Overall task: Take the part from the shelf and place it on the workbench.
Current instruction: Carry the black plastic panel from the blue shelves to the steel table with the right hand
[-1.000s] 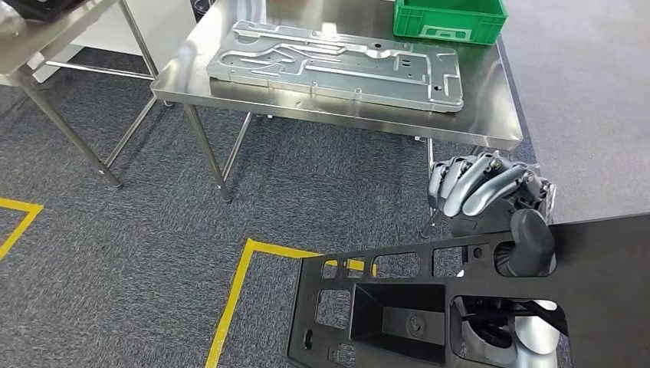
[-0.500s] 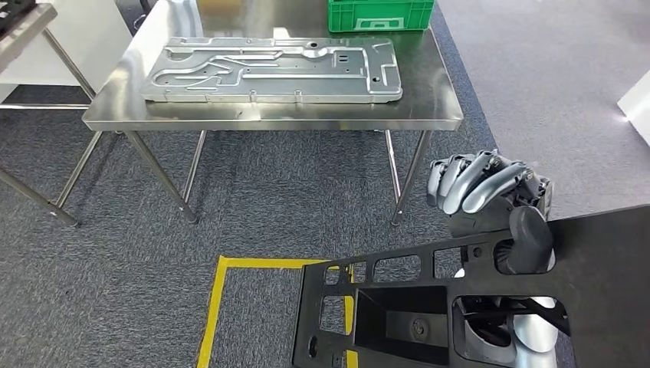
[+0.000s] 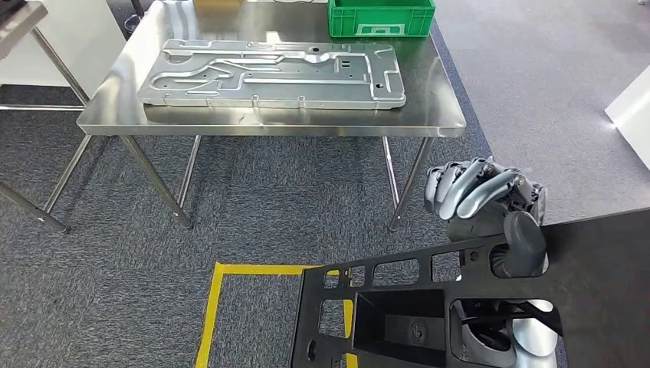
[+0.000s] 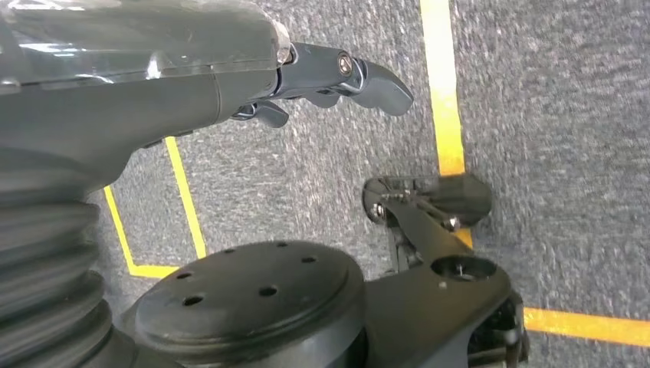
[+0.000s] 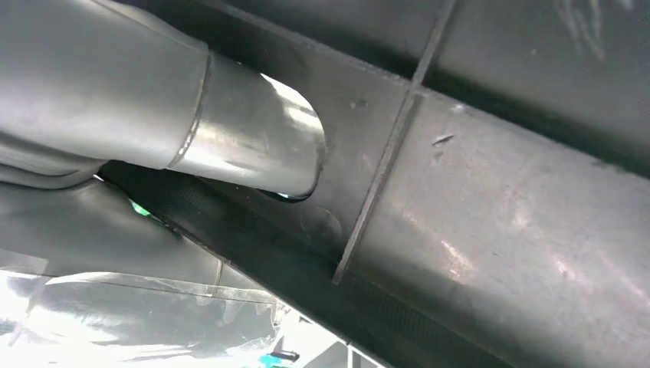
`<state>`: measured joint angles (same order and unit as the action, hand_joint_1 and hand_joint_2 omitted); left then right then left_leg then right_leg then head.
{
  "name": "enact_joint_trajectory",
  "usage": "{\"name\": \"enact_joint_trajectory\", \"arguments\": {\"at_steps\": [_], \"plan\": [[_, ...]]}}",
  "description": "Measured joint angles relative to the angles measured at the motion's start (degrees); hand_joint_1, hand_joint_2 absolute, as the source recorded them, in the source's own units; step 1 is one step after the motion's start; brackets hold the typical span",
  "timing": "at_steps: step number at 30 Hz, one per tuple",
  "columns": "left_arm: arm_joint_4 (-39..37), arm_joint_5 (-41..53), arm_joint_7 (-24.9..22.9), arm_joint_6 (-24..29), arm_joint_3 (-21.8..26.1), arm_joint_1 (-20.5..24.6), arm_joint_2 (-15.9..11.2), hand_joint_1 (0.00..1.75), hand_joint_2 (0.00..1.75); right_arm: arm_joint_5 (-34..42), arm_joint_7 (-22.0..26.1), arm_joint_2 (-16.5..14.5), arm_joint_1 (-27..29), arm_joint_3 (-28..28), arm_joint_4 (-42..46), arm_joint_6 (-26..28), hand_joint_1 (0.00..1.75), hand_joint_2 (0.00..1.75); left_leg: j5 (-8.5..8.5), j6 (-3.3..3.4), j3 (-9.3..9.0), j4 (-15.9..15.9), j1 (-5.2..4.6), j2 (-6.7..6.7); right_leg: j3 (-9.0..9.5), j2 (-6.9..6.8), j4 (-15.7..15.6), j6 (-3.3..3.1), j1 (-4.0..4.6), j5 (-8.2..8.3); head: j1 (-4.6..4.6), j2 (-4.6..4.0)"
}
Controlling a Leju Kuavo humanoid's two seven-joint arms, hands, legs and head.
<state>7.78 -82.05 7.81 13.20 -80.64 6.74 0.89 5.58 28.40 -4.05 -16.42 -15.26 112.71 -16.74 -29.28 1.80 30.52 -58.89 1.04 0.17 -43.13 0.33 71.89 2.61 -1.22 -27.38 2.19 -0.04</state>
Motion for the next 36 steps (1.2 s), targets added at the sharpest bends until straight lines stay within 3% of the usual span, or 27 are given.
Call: {"name": "enact_joint_trajectory", "arguments": {"at_steps": [2, 3, 6, 8, 10, 11, 13, 14, 15, 16, 19, 20, 23, 24, 25, 27, 28, 29, 30, 31, 33, 34, 36], "plan": [[0.0, 0.0, 0.1, 0.0, 0.0, -0.1, 0.1, 0.0, 1.75, 0.0, 0.3, 0.2, 0.1, 0.0, -0.1, 0.0, 1.75, 0.0, -1.06, -0.51, -1.33, 0.1, 0.13, 0.2, 2.77, -0.64, -7.0, -0.12, 0.01, 4.21, 0.01, 0.0], [0.0, 0.0, 0.2, 0.0, 0.0, 0.0, 0.1, 0.0, 1.75, 0.0, 0.5, 0.2, 0.1, 0.0, -0.2, 0.0, 1.75, 0.0, -1.45, -0.85, -1.84, 0.4, 0.17, 0.32, 3.9, -1.02, -10.0, -0.39, 0.29, 4.87, 0.05, 0.0], [0.0, 0.0, 0.4, 0.0, 0.0, 0.0, 0.1, 0.0, 1.75, 0.0, 1.0, 0.4, 0.5, 0.0, -0.4, 0.0, 1.75, 0.0, -1.54, -2.14, -3.3, 1.2, 0.05, 0.75, 5.43, -1.19, -13.2, -1.92, 0.94, 3.58, 0.03, 0.0], [0.0, 0.0, 0.6, 0.0, 0.0, 0.2, 0.1, 0.0, 1.75, 0.0, 1.2, 0.5, 0.7, 0.0, -0.5, 0.0, 1.75, 0.0, -0.39, -2.67, -3.08, -1.4, 0.1, 0.71, 7.38, -0.78, -14.0, -2.94, 0.76, 2.93, -0.04, 0.0], [0.0, 0.0, 0.5, 0.0, 0.0, 0.3, 0.1, 0.0, 1.75, -0.1, 1.5, 0.5, 0.8, 0.0, -0.6, -0.1, 1.75, 0.0, 0.32, -2.74, 0.65, -7.9, 0.22, 0.42, 9.6, -0.67, -14.4, -3.67, 0.77, 1.78, -0.16, 0.0], [0.0, 0.0, 0.5, 0.0, 0.0, 0.3, 0.1, 0.0, 1.75, -0.1, 1.7, 0.6, 0.8, 0.0, -0.7, -0.1, 1.75, 0.0, -0.47, -2.77, 3.3, -11.3, 0.18, 0.32, 10.57, -0.63, -14.5, -3.94, 0.86, 1.01, -0.22, 0.0], [0.0, -0.1, 0.4, 0.0, -0.1, -0.1, 0.1, 0.0, 1.75, -0.2, 1.9, 0.6, 1.0, 0.0, -0.9, 0.0, 1.75, 0.0, -4.82, -2.82, 8.03, -15.1, 0.12, 0.26, 12.61, -0.26, -14.5, -4.23, 1.07, -0.72, -0.3, 0.0], [0.0, -0.1, 0.4, 0.0, -0.1, -0.2, 0.1, 0.0, 1.75, -0.2, 1.9, 0.6, 1.0, 0.0, -1.0, 0.0, 1.75, 0.0, -6.98, -2.79, 9.6, -15.0, 0.08, 0.24, 13.79, 0.0, -14.5, -4.28, 1.19, -1.67, -0.32, 0.0], [0.0, -0.1, 0.3, 0.0, -0.1, -0.3, 0.1, 0.0, 1.75, -0.4, 1.9, 0.6, 1.1, 0.0, -1.1, 0.0, 1.75, 0.0, -7.89, -2.64, 10.56, -13.5, 0.06, 0.21, 15.09, 0.23, -14.5, -4.29, 1.33, -2.69, -0.32, 0.0], [0.0, -0.1, 0.3, 0.0, -0.1, -0.4, 0.1, 0.0, 1.75, -0.5, 2.0, 0.6, 1.3, 0.0, -1.2, 0.0, 1.75, 0.0, -6.76, -2.35, 11.03, -11.0, -0.03, 0.17, 16.41, 0.4, -14.5, -4.27, 1.48, -3.77, -0.31, 0.0], [0.0, -0.1, 0.2, -0.1, -0.1, -0.7, 0.0, 0.0, 1.75, -0.8, 2.0, 0.7, 1.9, 0.0, -1.5, 0.1, 1.75, 0.0, 6.1, -1.12, 10.85, -3.1, -0.74, -0.15, 19.66, 0.94, -14.3, -3.74, 1.6, -6.92, -0.08, 0.0], [0.0, -0.1, 0.2, -0.2, -0.1, -0.6, -0.1, 0.0, 1.75, -0.9, 2.0, 0.7, 2.1, 0.0, -1.6, 0.1, 1.75, 0.0, 8.76, -0.83, 10.46, -2.3, -1.09, -0.24, 20.39, 1.17, -14.3, -3.27, 1.41, -7.69, -0.02, 0.0], [0.0, -0.2, 0.1, -0.2, -0.1, 0.2, -0.1, 0.0, 1.75, -1.0, 2.1, 0.7, 2.0, 0.0, -1.4, 0.2, 1.75, 0.0, 7.63, -0.06, 8.1, -1.7, -1.49, -0.34, 22.88, 1.22, -15.3, -1.82, 0.88, -9.4, -0.17, 0.0], [0.0, -0.2, 0.1, -0.1, -0.1, 0.4, -0.1, 0.0, 1.75, -1.0, 2.2, 0.7, 1.9, 0.0, -1.3, 0.2, 1.75, 0.0, 7.15, 0.17, 7.1, -1.0, -1.32, -0.36, 22.84, 0.94, -14.4, -1.48, 0.84, -10.04, -0.16, 0.0], [0.0, -0.2, 0.1, 0.0, -0.1, 0.6, -0.1, 0.0, 1.75, -1.0, 2.3, 0.7, 1.8, 0.0, -1.3, 0.2, 1.75, 0.0, 6.75, 0.3, 6.12, -0.2, -1.04, -0.35, 21.56, 0.66, -12.0, -1.16, 0.75, -10.85, -0.1, 0.0], [0.0, -0.3, 0.1, 0.2, -0.1, 0.6, -0.1, 0.0, 1.75, -1.0, 2.4, 0.8, 1.9, 0.0, -1.3, 0.3, 1.75, 0.0, 5.92, 0.38, 4.69, 0.6, -0.79, -0.36, 15.42, 0.3, -3.8, -0.35, 0.42, -12.28, -0.05, 0.0], [0.0, -0.4, 0.1, 0.3, -0.1, 0.5, -0.1, 0.0, 1.75, -1.1, 2.4, 0.8, 2.1, 0.0, -1.3, 0.3, 1.75, 0.0, 5.39, 0.28, 4.07, 0.8, -0.66, -0.39, 11.98, 0.28, -0.3, 0.02, 0.18, -12.12, -0.06, -0.01], [0.0, -0.4, 0.1, 0.4, -0.1, 0.4, -0.1, 0.0, 1.75, -1.1, 2.5, 0.9, 2.3, 0.0, -1.3, 0.3, 1.75, 0.0, 4.79, 0.15, 3.4, 0.8, -0.51, -0.44, 9.27, 0.24, 1.4, 0.34, -0.04, -10.78, -0.06, -0.01], [0.0, -0.4, 0.1, 0.5, -0.1, 0.2, 0.0, 0.0, 1.75, -1.2, 2.6, 0.9, 2.5, 0.0, -1.3, 0.3, 1.75, 0.0, 4.14, -0.02, 2.63, 0.8, -0.31, -0.52, 7.62, 0.17, 0.8, 0.6, -0.23, -8.11, -0.06, -0.01], [0.0, -0.4, 0.1, 0.6, -0.1, 0.2, 0.1, 0.0, 1.75, -1.3, 2.7, 0.9, 2.5, 0.0, -1.3, 0.3, 1.75, 0.0, 3.46, -0.24, 1.76, 0.8, -0.09, -0.6, 7.03, 0.07, -1.9, 0.83, -0.39, -4.39, -0.05, -0.01], [0.0, -0.4, 0.1, 0.7, -0.1, 0.2, 0.2, 0.0, 1.75, -1.5, 2.8, 1.0, 2.6, 0.1, -1.4, 0.3, 1.75, 0.0, 2.17, -0.93, 0.35, 0.7, 0.15, -0.78, 7.36, -0.15, -8.2, 1.01, -0.4, 1.79, -0.01, 0.0], [-0.1, -0.4, 0.2, 0.8, -0.1, 0.2, 0.2, 0.0, 1.75, -1.6, 2.8, 1.0, 2.6, 0.1, -1.4, 0.4, 1.75, 0.0, 1.75, -1.36, 0.04, 0.7, 0.16, -0.85, 7.81, -0.21, -10.4, 0.68, -0.26, 2.87, 0.02, 0.0], [-0.1, -0.5, 0.3, 0.8, -0.1, 0.2, 0.3, 0.0, 1.75, -1.7, 2.8, 1.1, 2.7, 0.1, -1.5, 0.4, 1.75, 0.0, 1.38, -2.19, 0.02, 0.8, 0.02, -0.83, 8.13, -0.06, -12.0, -0.47, 0.19, 2.21, -0.02, 0.0]]}}
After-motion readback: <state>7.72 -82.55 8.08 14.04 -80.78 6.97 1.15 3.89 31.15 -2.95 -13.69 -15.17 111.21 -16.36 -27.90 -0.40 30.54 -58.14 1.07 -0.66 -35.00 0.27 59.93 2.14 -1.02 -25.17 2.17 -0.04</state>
